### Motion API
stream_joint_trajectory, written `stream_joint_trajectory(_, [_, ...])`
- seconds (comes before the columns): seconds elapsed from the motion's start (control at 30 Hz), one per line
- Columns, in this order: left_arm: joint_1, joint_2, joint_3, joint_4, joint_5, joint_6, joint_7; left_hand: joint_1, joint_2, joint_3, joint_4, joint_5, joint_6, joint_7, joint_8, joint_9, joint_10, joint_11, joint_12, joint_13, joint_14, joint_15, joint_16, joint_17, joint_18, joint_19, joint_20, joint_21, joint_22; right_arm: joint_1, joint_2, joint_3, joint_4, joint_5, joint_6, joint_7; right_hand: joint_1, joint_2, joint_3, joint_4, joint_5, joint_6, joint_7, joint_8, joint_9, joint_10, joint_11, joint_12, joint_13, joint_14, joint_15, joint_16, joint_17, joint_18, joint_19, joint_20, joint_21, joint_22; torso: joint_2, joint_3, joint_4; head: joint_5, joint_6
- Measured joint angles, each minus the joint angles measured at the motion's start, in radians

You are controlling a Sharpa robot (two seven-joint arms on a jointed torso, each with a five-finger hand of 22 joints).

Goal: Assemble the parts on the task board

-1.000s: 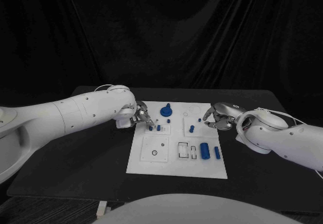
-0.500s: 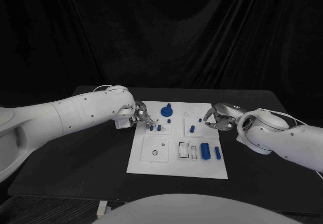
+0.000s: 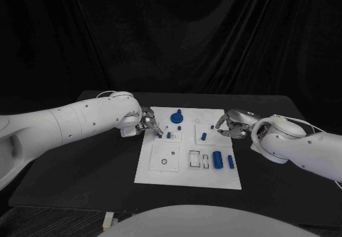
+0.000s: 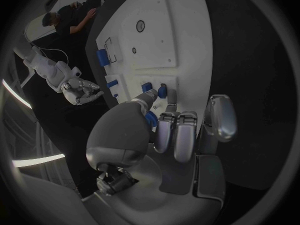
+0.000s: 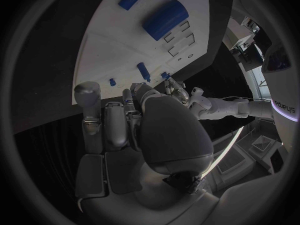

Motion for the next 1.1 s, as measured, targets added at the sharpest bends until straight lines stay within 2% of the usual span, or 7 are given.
stream_joint_trajectory(0.13, [0.0, -0.001, 0.0, 0.005, 0.0, -0.002, 0.009, 0.036, 0.005, 0.025, -0.025, 0.025, 0.0, 0.0, 0.0, -0.003, 0.0, 0.0, -0.004, 0.0, 0.0, 0.0, 0.0, 0.0, 0.0, -0.003, 0.003, -0.001, 0.0, 0.0, 0.0, 0.0, 0.0, 0.001, 0.002, 0.0, 0.0, 0.0, 0.0, 0.0, 0.0, 0.0, 0.0, 0.0, 0.0, 0.0, 0.0, 0.0, 0.0, 0.0, 0.0, 0.0, 0.0, 0.0, 0.0, 0.0, 0.0, 0.0, 0.0, 0.0, -0.0007, 0.002, 0.0])
stream_joint_trajectory(0.27, [0.0, -0.002, 0.0, 0.007, 0.0, -0.006, 0.019, 0.073, 0.008, 0.061, -0.066, 0.079, 0.0, 0.0, 0.0, -0.004, 0.0, 0.0, -0.004, 0.0, 0.0, 0.0, 0.0, 0.0, 0.0, -0.007, 0.0, -0.003, 0.0, 0.0, 0.0, 0.0, 0.0, 0.002, 0.003, 0.0, 0.0, 0.0, 0.0, 0.0, 0.0, 0.0, 0.0, 0.0, 0.0, 0.0, 0.0, 0.0, 0.0, 0.0, 0.0, 0.0, 0.0, 0.0, 0.0, 0.0, 0.0, 0.0, 0.0, -0.0001, -0.0017, 0.002, 0.0])
stream_joint_trajectory(0.37, [0.0, -0.004, 0.0, 0.007, -0.001, -0.01, 0.025, 0.107, 0.009, 0.099, -0.105, 0.104, 0.008, 0.0, 0.0, -0.004, 0.0, 0.0, -0.008, 0.0, 0.0, 0.0, 0.0, 0.0, 0.0, -0.007, 0.0, -0.006, 0.0, 0.0, 0.0, 0.0, -0.001, 0.002, 0.004, 0.0, 0.0, 0.0, 0.0, 0.0, 0.0, 0.0, 0.0, 0.0, 0.0, 0.0, 0.0, 0.0, 0.0, 0.0, 0.0, 0.0, 0.0, 0.0, 0.0, 0.0, 0.0, 0.0, 0.0, -0.0001, -0.0022, 0.001, 0.0])
stream_joint_trajectory(0.6, [0.0, -0.004, 0.0, 0.009, -0.001, -0.017, 0.037, 0.127, 0.012, 0.149, -0.163, 0.147, 0.027, 0.013, 0.037, -0.004, 0.0, 0.0, -0.008, 0.0, 0.0, 0.0, 0.0, 0.0, 0.0, -0.003, -0.004, 0.002, 0.0, 0.0, 0.0, 0.0, -0.002, 0.003, 0.005, 0.0, 0.0, 0.0, 0.0, 0.0, 0.0, 0.0, 0.0, 0.0, 0.0, 0.0, 0.0, 0.0, 0.0, 0.0, 0.0, 0.0, 0.0, 0.0, 0.0, 0.0, 0.0, 0.0, 0.0, -0.0002, -0.0033, 0.003, 0.0])
stream_joint_trajectory(0.67, [0.0, -0.004, 0.0, 0.01, -0.001, -0.018, 0.038, 0.127, 0.013, 0.151, -0.161, 0.158, 0.034, 0.02, 0.037, -0.004, 0.0, -0.008, -0.008, 0.0, -0.002, -0.003, 0.0, 0.0, 0.0, -0.003, -0.004, 0.007, 0.0, 0.0, 0.0, 0.0, -0.003, 0.003, 0.005, 0.0, 0.0, 0.0, 0.0, 0.0, 0.0, 0.0, 0.0, 0.0, 0.0, 0.0, 0.0, 0.0, 0.0, 0.0, 0.0, 0.0, 0.0, 0.0, 0.0, 0.0, 0.0, 0.0, 0.0, -0.0005, -0.0034, 0.003, 0.0])
stream_joint_trajectory(1.03, [0.0, -0.02, 0.0, 0.032, -0.002, -0.026, 0.039, 0.127, 0.012, 0.184, -0.142, 0.199, 0.036, 0.022, 0.037, -0.004, 0.003, -0.011, -0.008, 0.0, 0.0, -0.008, 0.0, 0.0, 0.0, 0.006, -0.013, 0.015, 0.0, -0.001, 0.001, 0.0, -0.004, 0.004, 0.006, 0.0, 0.0, 0.0, 0.006, 0.0, 0.0, 0.003, 0.003, 0.0, 0.0, 0.0, 0.0, 0.0, 0.0, 0.0, 0.0, -0.002, 0.0, 0.0, 0.0, 0.0, 0.0, 0.0, -0.001, -0.0009, -0.0045, 0.001, 0.0])
stream_joint_trajectory(1.1, [0.0, -0.028, 0.0, 0.043, -0.002, -0.029, 0.039, 0.122, 0.017, 0.211, -0.131, 0.199, 0.024, 0.011, 0.037, -0.004, 0.003, -0.011, -0.008, 0.0, 0.0, -0.008, 0.0, 0.0, 0.0, 0.006, -0.013, 0.015, 0.0, -0.001, 0.001, 0.0, -0.004, 0.004, 0.006, 0.0, 0.0, 0.0, 0.006, 0.0, 0.0, 0.003, 0.003, 0.0, 0.0, 0.0, 0.0, 0.0, 0.0, 0.0, 0.0, -0.005, 0.0, 0.0, 0.0, 0.0, 0.0, 0.0, -0.001, -0.0009, -0.0045, 0.001, 0.0])
